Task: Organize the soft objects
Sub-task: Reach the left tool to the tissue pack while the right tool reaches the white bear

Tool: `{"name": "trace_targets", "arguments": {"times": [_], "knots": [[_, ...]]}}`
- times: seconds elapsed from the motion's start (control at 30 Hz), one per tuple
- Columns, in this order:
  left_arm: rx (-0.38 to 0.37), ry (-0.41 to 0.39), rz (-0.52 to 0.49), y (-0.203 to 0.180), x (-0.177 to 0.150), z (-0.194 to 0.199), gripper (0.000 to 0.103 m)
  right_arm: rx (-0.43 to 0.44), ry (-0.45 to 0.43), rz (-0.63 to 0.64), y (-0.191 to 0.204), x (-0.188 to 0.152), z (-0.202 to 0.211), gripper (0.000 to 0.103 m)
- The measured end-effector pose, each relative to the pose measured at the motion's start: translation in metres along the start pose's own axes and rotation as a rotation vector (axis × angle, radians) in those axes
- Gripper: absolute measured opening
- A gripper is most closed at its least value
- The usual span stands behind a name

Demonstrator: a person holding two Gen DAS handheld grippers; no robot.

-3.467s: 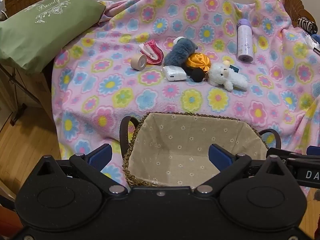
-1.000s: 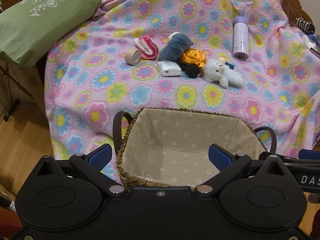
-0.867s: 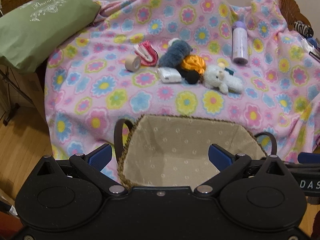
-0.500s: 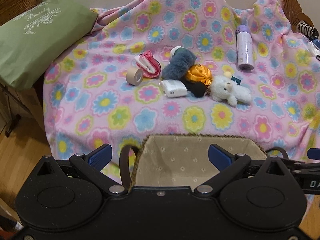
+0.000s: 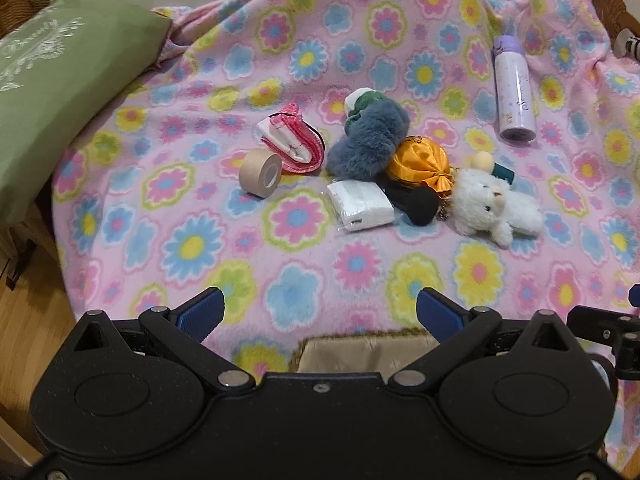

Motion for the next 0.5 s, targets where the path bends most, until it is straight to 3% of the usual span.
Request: {"name": "trace_targets", "arguments": {"times": [0.5], "knots": [[-0.052, 0.094, -0.019, -0.018, 0.046, -0.083, 0.099, -0.009, 0.018, 0.087, 0.001, 0.039, -0.068, 0.094]]}}
Point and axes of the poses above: each gripper's, at about its wrist camera, not at the fingertips, and z roughly against the way its jaws point, y to its left, x to its top, the point moved 4 cm from there along -z, roughly the way its jaws point, and after that the axes turned 5 degrees about z, right-handed, at the moved point
